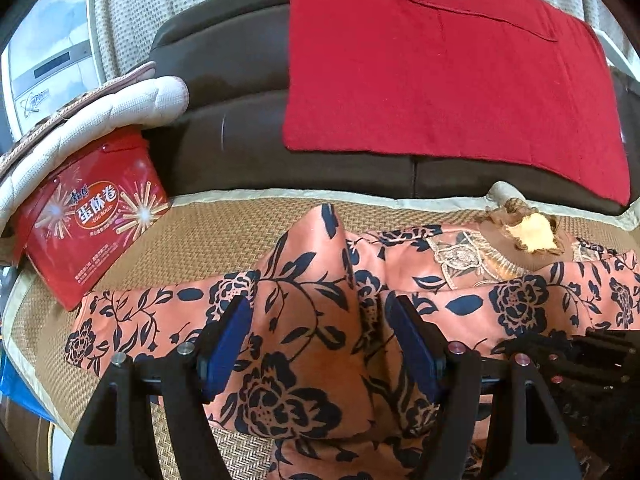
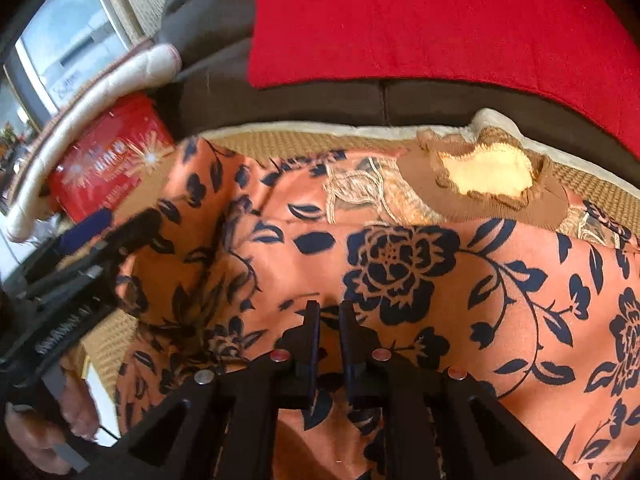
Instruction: Fold small clothes
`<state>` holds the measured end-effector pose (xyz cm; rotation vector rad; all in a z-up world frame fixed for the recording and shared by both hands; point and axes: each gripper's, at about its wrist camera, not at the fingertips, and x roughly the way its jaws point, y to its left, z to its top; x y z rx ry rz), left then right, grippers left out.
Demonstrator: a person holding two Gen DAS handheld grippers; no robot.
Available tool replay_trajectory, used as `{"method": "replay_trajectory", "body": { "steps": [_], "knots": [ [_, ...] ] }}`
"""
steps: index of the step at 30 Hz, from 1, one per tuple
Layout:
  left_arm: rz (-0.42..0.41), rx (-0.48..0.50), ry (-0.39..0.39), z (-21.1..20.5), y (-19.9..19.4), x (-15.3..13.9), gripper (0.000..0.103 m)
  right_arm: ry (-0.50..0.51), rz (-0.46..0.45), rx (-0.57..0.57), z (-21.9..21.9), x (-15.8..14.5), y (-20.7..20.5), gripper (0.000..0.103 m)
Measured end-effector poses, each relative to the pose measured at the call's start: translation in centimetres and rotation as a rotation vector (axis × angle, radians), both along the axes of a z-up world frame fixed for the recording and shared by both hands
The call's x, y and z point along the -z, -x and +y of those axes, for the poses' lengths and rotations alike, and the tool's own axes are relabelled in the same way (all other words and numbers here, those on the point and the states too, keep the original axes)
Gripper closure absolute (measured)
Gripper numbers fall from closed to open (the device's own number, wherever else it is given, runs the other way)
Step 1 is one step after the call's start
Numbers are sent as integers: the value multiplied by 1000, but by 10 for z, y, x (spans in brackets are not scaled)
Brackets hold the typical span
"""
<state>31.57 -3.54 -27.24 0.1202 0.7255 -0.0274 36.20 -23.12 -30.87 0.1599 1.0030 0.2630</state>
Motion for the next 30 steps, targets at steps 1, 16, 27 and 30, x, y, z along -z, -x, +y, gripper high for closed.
{"method": "replay_trajectory", "body": {
  "steps": [1,16,27,30],
  "knots": [
    [2,1,-2,0,0,1,29,43,14,10,3,4,-1,90],
    [3,-15,29,-2,-3,2,29,280,-213,73,11,-42,29,90],
    [6,-60,46,6,-7,4,29,277,-210,46,18,-43,29,90],
    [2,-88,53,13,-8,4,29,275,-217,40,23,-44,29,90]
  ]
}}
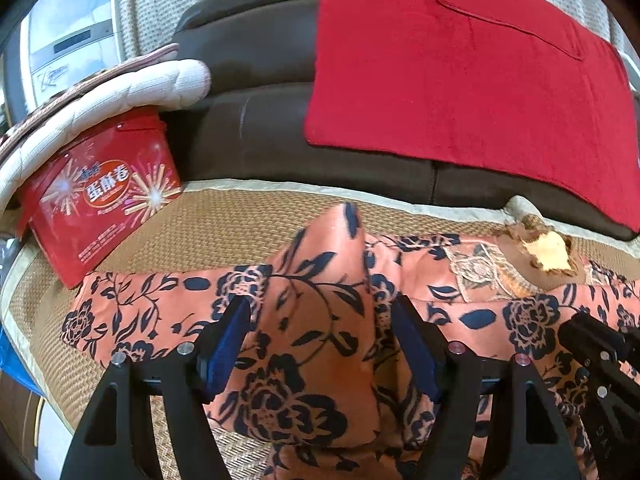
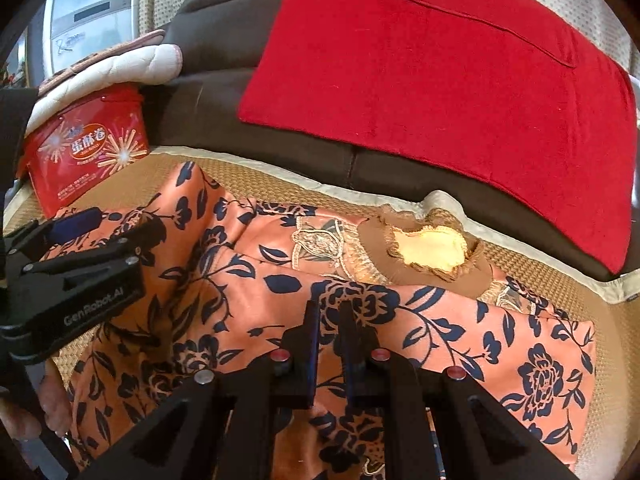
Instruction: Fold small clothes
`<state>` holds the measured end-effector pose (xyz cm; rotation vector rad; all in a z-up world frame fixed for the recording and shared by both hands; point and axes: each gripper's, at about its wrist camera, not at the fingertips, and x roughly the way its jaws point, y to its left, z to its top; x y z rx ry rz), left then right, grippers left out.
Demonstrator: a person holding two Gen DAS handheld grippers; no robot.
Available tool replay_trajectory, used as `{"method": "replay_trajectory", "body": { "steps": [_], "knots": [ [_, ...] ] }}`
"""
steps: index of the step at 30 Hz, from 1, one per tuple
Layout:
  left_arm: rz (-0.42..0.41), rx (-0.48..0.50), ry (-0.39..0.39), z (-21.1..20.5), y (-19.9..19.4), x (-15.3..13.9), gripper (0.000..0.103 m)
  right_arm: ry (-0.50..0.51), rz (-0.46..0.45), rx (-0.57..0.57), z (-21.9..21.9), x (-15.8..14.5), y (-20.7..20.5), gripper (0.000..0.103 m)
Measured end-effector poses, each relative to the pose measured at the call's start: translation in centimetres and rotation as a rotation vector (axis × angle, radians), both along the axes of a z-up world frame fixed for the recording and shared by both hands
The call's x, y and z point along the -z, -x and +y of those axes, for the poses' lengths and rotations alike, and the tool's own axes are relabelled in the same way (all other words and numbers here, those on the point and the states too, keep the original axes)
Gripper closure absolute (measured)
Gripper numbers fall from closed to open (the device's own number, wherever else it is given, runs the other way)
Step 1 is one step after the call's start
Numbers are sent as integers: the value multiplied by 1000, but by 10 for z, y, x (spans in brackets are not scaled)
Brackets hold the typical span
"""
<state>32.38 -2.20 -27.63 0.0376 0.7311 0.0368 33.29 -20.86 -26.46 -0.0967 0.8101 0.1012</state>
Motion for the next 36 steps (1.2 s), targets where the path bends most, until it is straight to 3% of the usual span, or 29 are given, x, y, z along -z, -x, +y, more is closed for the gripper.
{"method": "replay_trajectory", "body": {
  "steps": [8,11,14,16,19,23,27,29,36],
  "knots": [
    [-4,-56,23,21,-2,-2,29,55,-48,-38,23,-5,3,90],
    [-16,-126,0,40,-4,-4,29,62,-40,-51,28,-2,1,90],
    [7,-253,10,81,-11,-4,29,0,24,-39,20,10,-8,90],
    [65,-378,69,123,-16,3,29,-41,69,-6,10,19,-14,90],
    [160,-556,222,185,-14,22,29,-47,83,18,1,27,-18,90],
    [197,-697,388,243,-3,40,29,-112,108,12,-4,32,-20,90],
    [202,-739,449,264,4,51,31,-119,100,9,-1,34,-19,90],
    [209,-737,470,270,2,57,56,-113,98,2,2,34,-19,90],
    [155,-725,485,283,-9,59,57,-105,98,-15,9,37,-19,90]
  ]
}}
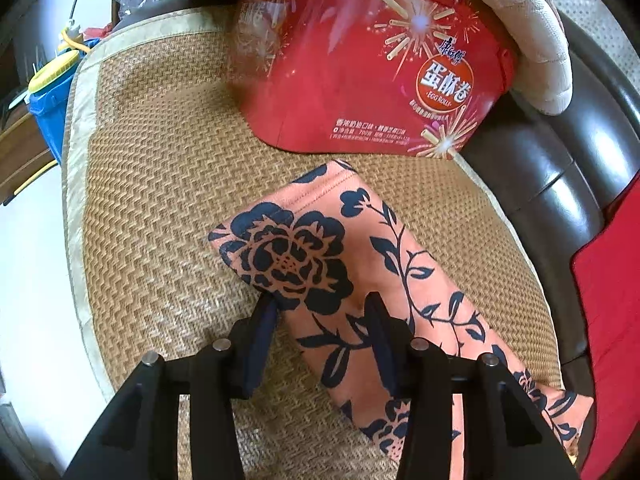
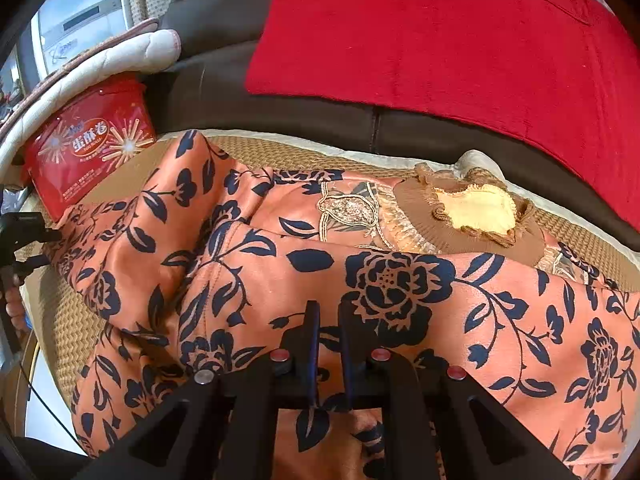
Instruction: Fold small clothes
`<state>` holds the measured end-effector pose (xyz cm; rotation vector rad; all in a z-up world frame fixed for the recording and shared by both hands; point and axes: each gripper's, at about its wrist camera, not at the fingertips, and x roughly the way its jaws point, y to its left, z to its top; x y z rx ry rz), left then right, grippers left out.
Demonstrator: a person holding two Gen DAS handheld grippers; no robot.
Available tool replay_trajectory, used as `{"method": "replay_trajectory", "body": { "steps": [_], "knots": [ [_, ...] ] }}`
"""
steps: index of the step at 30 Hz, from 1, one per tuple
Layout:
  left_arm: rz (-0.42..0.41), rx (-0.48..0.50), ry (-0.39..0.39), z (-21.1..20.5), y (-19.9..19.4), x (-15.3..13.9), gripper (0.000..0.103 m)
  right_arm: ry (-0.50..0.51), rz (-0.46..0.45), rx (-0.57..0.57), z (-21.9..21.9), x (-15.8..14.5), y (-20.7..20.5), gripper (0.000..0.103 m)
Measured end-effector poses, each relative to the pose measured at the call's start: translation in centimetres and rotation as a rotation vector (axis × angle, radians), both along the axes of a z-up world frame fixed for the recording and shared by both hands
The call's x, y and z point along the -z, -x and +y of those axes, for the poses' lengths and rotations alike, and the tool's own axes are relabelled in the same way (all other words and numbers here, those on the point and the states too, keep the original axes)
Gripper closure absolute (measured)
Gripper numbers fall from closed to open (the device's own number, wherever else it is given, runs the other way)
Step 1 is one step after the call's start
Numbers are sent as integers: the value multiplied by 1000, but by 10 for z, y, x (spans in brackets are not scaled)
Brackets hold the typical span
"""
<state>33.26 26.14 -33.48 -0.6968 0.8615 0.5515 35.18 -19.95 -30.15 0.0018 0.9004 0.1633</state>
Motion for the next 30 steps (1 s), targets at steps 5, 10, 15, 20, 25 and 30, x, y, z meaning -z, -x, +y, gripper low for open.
{"method": "replay_trajectory", "body": {
  "steps": [5,10,15,20,25,30],
  "knots": [
    [-30,24,-45,0,-11,3,79,-1,0,10,-3,1,-1,90],
    [-41,18,-50,-1,-9,2,83,113,-22,54,0,1,0,90],
    [-43,23,-57,-7,-15,2,68,184,-67,89,-1,-9,4,90],
    [-11,55,-128,-24,-29,3,38,215,-80,99,-3,-13,7,90],
    [5,58,-178,-30,-34,3,50,228,-93,95,-3,-15,8,90],
    [-4,43,-180,-25,-31,4,86,216,-96,85,-1,-17,10,90]
  ]
}}
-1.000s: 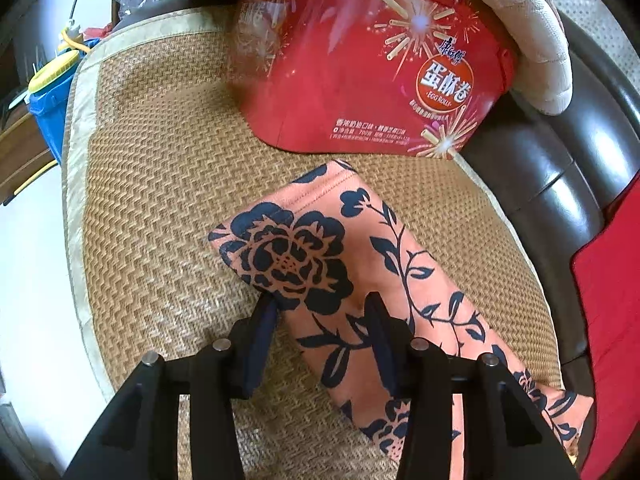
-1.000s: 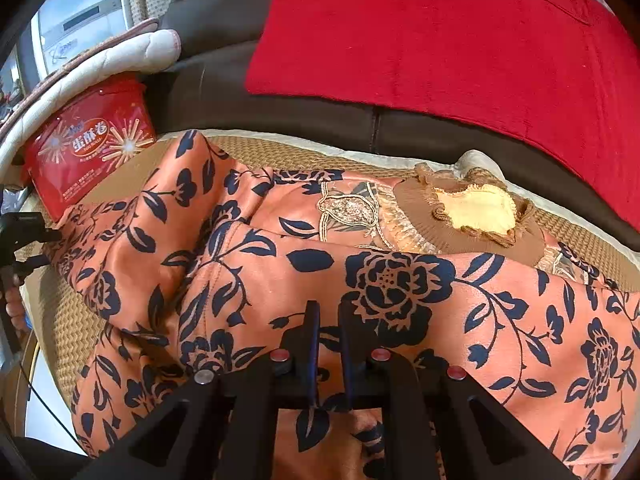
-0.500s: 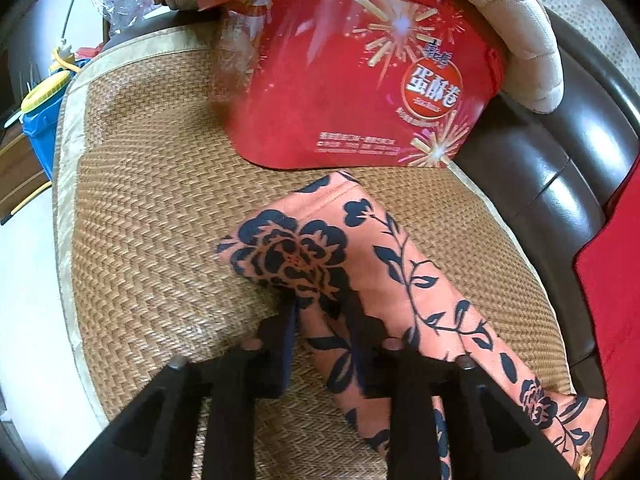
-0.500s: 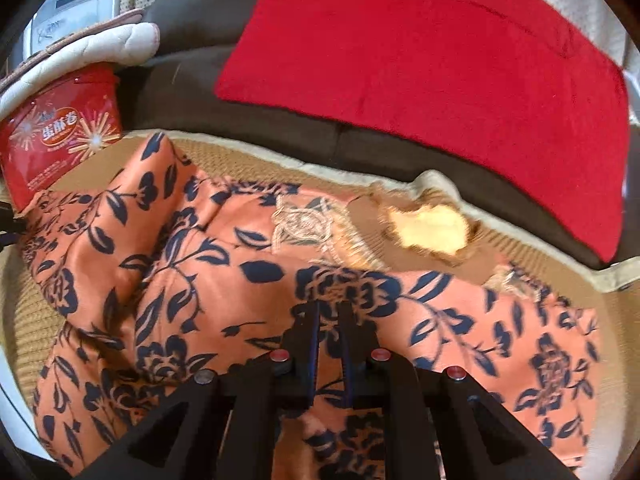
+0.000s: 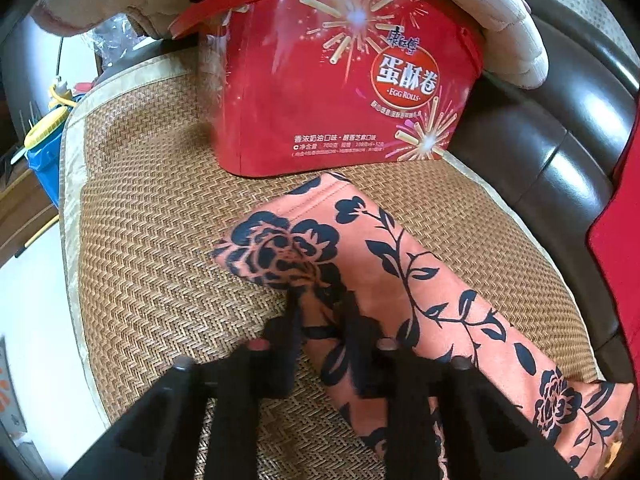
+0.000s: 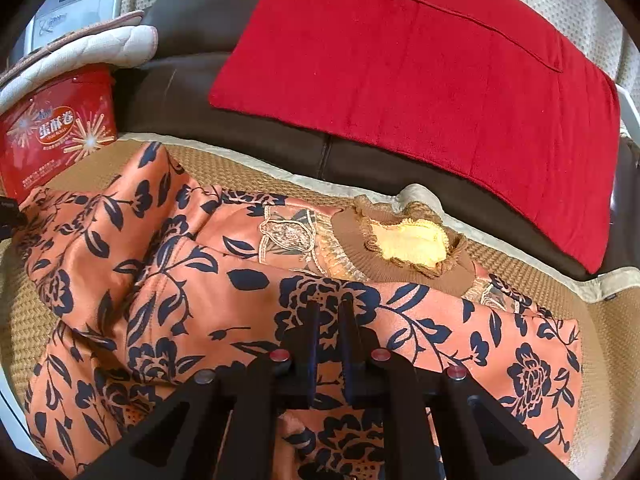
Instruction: Fold small clothes
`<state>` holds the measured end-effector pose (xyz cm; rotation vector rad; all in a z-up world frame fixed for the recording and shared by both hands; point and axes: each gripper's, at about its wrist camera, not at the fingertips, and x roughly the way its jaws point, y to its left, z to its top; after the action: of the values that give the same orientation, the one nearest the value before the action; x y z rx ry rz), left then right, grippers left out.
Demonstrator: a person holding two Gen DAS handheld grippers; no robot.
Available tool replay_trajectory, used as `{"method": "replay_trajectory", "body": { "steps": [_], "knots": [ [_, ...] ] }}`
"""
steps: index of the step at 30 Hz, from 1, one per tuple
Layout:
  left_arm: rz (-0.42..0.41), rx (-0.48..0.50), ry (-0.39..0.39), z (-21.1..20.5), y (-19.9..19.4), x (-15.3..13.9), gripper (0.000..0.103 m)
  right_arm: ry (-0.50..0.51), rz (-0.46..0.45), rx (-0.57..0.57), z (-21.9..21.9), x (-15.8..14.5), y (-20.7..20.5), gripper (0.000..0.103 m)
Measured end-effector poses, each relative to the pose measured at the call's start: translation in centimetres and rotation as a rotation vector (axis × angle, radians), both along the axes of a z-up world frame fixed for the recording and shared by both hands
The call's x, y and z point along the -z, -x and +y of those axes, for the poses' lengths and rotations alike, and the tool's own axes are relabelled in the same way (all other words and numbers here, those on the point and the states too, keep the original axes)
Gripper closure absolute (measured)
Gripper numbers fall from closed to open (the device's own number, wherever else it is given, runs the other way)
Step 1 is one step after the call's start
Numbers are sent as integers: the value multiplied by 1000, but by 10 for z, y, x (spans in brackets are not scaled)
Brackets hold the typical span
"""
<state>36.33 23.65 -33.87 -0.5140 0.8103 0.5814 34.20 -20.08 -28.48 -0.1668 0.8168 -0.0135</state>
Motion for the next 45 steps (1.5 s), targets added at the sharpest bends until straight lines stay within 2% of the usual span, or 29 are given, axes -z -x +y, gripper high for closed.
{"method": "replay_trajectory", "body": {
  "steps": [3,5,6,10,13,16,22,45],
  "knots": [
    [-3,-3,5,1,1,0,89,-44,19,-87,11,-2,3,90],
    [0,-3,1,1,-1,1,90,-177,124,-219,20,1,3,90],
    [1,-3,0,1,-2,1,90,-209,153,-265,27,3,5,90],
    [-1,-2,2,0,3,-1,90,-95,149,-317,48,4,16,90],
    [-3,-3,7,1,3,-1,90,-75,153,-314,51,6,18,90],
    [-5,-4,11,2,3,-1,90,-10,137,-304,54,9,21,90],
    [-8,-5,16,1,2,-3,91,28,120,-310,57,8,22,90],
    [-36,10,50,-4,7,-10,93,49,108,-306,59,7,20,90]
  ]
}}
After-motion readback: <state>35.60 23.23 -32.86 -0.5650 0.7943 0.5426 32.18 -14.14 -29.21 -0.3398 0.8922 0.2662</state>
